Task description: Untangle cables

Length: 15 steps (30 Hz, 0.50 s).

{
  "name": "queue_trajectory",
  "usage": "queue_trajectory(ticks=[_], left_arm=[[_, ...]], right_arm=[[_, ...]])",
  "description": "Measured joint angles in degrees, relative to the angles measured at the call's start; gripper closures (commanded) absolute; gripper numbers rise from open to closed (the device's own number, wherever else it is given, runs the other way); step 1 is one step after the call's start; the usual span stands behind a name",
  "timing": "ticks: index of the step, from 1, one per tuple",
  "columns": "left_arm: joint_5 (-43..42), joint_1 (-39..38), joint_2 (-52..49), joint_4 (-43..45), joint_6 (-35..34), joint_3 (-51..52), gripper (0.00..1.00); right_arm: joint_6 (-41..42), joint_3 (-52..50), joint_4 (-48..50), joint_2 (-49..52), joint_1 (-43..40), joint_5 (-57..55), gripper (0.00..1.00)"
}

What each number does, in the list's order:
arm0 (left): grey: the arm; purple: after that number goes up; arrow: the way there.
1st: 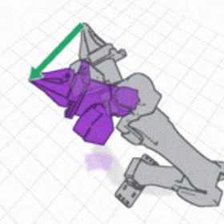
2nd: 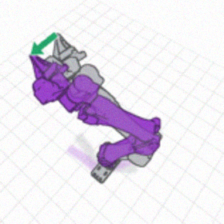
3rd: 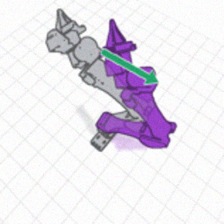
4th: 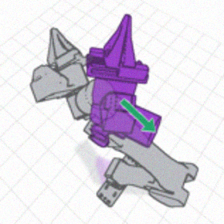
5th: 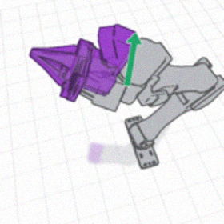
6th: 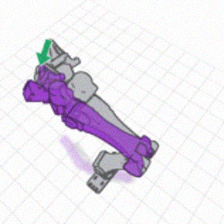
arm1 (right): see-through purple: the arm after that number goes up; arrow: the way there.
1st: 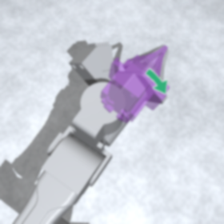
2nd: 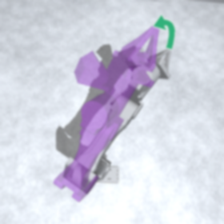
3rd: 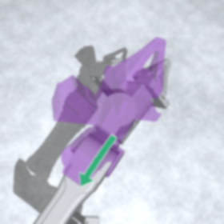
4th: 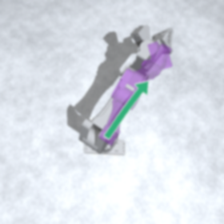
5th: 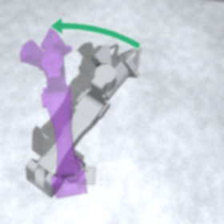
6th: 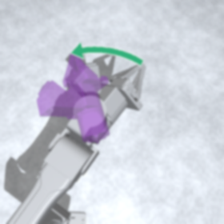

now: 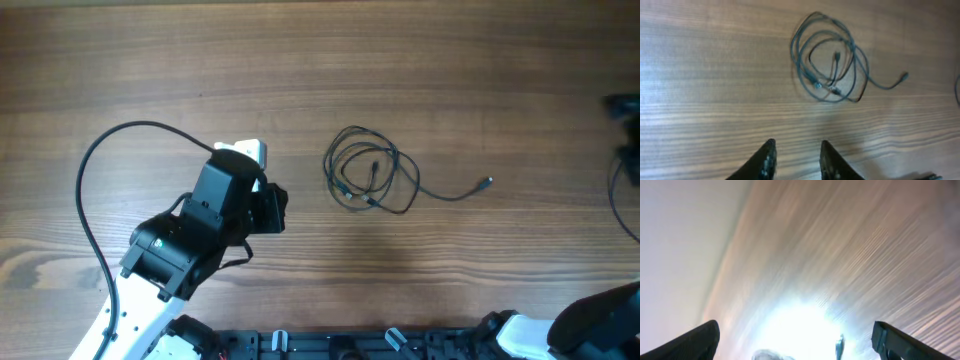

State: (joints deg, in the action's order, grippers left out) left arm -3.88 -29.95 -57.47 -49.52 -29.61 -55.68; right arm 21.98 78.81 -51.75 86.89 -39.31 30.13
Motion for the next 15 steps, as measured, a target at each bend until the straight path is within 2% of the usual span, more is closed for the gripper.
queue_trajectory(ticks=[3, 7, 8, 15], left_arm=[[0.15, 0.85, 0.04, 4.17, 0.02, -0.04, 0.61], [0.13, 4.13, 0.07, 5.4, -0.5, -2.36, 0.6], [0.13, 5.64, 0.11, 5.16, -0.76, -4.61, 0.6], [1.14, 9.09, 3.39, -1.31, -1.55, -11.37, 0.59]], right_arm=[[-6.29, -0.66, -5.11, 0.0, 6.36, 1.01, 0.0], [-15.87, -2.32, -10.16, 0.0, 15.13, 1.6, 0.0], [-17.51, -2.71, -11.58, 0.0, 20.33, 1.92, 0.0], [-22.23, -3.13, -12.09, 0.0, 38.07, 1.84, 0.0]])
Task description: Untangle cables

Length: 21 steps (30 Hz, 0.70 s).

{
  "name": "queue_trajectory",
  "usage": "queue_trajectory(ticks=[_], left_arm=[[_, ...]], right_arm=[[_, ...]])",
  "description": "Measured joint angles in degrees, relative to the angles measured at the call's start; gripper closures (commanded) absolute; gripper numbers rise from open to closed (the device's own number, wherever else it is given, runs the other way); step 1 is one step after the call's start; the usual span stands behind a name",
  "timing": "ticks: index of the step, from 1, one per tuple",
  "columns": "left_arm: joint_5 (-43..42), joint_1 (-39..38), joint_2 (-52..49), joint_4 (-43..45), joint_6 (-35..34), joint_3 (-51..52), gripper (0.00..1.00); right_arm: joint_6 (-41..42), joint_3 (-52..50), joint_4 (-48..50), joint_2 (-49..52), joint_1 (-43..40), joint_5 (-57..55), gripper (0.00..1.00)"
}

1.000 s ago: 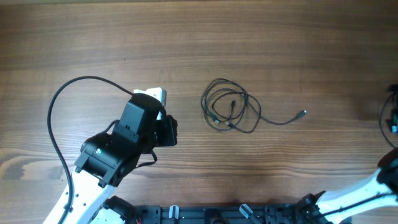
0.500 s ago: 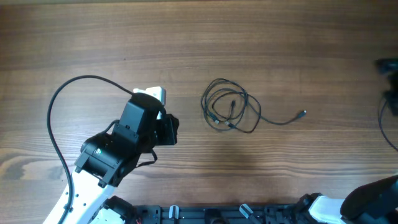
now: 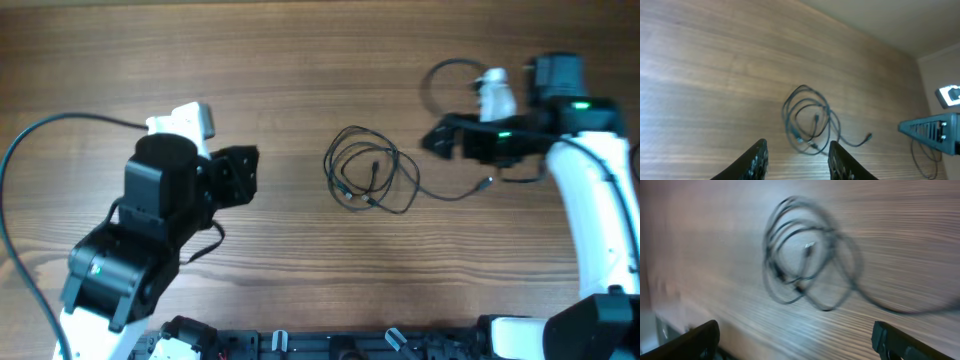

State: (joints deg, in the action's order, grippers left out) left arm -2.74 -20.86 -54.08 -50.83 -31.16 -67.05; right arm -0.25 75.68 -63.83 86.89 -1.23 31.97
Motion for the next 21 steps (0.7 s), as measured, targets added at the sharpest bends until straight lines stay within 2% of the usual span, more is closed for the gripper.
queue_trajectory(ticks=[4, 13, 21], left_arm=[[1.01, 0.57, 0.76, -4.76, -0.28, -0.02, 0.58], [0.94, 0.61, 0.52, -7.08, -0.9, 0.0, 0.56], [-0.42, 0.63, 0.52, -7.87, -0.9, -0.02, 0.55]], right_arm=[[1.92, -4.04, 5.35, 0.0, 7.89, 0.17, 0.0], [20.44, -20.02, 25.03, 0.22, 17.88, -0.07, 0.0], [32.72, -28.76, 30.58, 0.28, 24.63, -3.69, 0.01]])
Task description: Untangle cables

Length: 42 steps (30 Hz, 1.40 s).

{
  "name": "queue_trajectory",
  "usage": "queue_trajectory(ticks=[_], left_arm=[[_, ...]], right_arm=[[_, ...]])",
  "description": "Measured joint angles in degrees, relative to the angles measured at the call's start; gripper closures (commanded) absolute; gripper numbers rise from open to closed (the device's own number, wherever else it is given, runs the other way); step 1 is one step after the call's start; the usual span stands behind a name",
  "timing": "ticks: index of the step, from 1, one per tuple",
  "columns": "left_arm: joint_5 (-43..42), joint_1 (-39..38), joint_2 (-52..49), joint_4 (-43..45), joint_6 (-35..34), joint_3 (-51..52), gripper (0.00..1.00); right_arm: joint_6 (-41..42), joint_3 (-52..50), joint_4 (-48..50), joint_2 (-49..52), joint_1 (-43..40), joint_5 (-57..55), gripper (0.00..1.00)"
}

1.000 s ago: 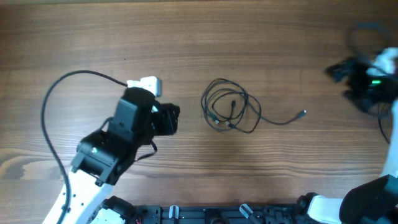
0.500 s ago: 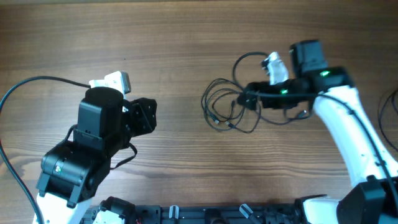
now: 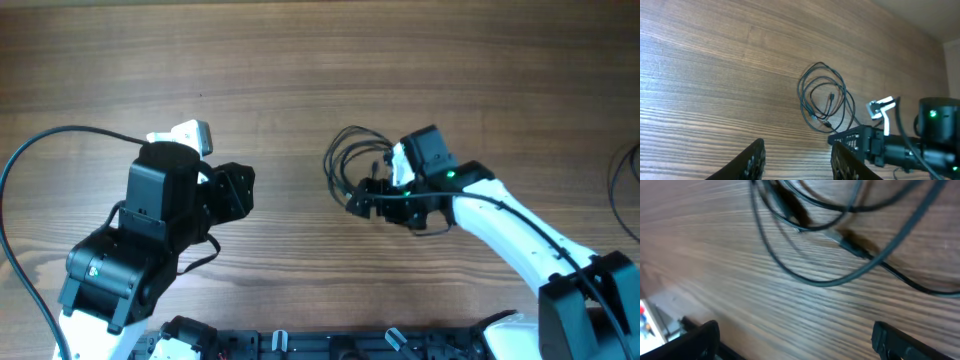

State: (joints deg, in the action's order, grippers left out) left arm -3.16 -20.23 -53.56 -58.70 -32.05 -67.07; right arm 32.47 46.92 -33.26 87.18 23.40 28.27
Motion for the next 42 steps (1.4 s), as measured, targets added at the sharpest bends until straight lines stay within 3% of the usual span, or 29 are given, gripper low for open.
queue_trajectory(ticks=[5, 11, 17, 23, 25, 27, 36, 39, 42], left_arm=[[-0.2, 0.0, 0.0, -0.68, -0.02, 0.0, 0.55], [-0.2, 0.0, 0.0, -0.92, -0.13, 0.0, 0.55], [-0.22, 0.0, 0.0, -1.05, -0.15, 0.02, 0.55], [-0.22, 0.0, -0.02, -1.2, -0.15, 0.0, 0.55], [-0.22, 0.0, -0.04, -1.25, -0.15, 0.02, 0.55], [-0.22, 0.0, -0.07, -1.33, -0.15, 0.02, 0.55], [-0.22, 0.0, -0.07, -2.25, -0.17, 0.0, 0.55], [-0.22, 0.0, -0.07, -2.67, -0.15, 0.02, 0.54], [-0.22, 0.0, -0.07, -2.64, -0.17, 0.02, 0.54]], right_arm=[[8.09, -1.49, 1.75, 0.0, 1.16, -4.87, 0.06], [11.28, -2.56, 10.12, 0.48, 1.22, -7.63, 0.19], [13.16, -3.43, 18.73, 5.35, 1.22, -8.22, 0.2], [14.32, -3.21, 25.05, 9.86, 1.2, -7.02, 0.58], [14.16, -3.13, 26.21, 10.91, 1.2, -6.38, 0.85], [14.01, -3.15, 26.4, 11.87, 1.22, -5.92, 0.96], [11.76, -2.38, 21.0, 12.28, 1.2, -3.19, 0.96], [9.27, -1.46, 16.26, 10.95, 1.2, -3.3, 0.96], [3.76, 4.92, 5.38, 7.41, 1.22, -4.52, 0.91]])
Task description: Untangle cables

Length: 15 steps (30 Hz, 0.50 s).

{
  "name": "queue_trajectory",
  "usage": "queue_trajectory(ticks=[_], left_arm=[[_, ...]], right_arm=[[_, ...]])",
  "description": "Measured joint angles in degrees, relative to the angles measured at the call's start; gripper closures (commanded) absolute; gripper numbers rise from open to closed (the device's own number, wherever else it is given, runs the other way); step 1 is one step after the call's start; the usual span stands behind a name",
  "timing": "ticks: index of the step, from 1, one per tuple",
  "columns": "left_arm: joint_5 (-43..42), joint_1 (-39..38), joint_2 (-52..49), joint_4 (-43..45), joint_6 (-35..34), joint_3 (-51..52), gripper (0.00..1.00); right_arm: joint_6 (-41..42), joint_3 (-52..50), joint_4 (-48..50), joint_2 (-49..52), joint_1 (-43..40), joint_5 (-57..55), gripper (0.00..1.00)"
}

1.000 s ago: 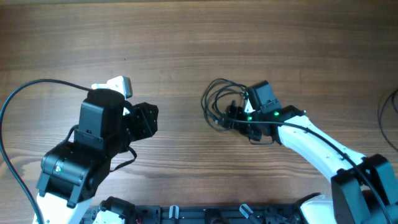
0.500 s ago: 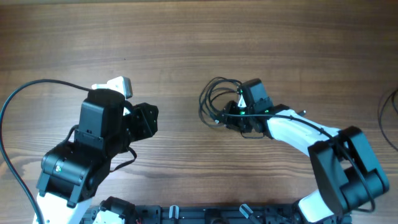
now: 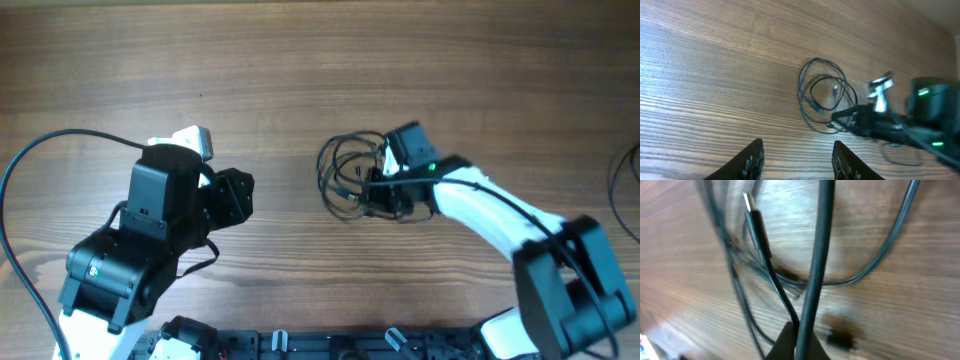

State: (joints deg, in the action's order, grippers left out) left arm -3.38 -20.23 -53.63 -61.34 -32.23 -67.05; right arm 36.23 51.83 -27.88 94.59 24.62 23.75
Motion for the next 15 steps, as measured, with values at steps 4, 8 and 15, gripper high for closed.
queue_trajectory(ticks=[4, 8, 15], left_arm=[[0.0, 0.0, 0.0, 0.0, 0.02, 0.0, 0.54], [0.0, 0.0, 0.0, 0.02, 0.02, -0.02, 0.54], [0.0, 0.0, 0.0, 0.02, 0.02, 0.0, 0.54]], right_arm=[[-6.03, 12.79, -9.29, -4.44, 0.0, -2.38, 0.9], [-10.14, 28.48, -19.12, -6.82, 0.0, -5.25, 0.89], [-13.64, 49.83, -28.17, -7.45, -0.02, -10.01, 0.89]])
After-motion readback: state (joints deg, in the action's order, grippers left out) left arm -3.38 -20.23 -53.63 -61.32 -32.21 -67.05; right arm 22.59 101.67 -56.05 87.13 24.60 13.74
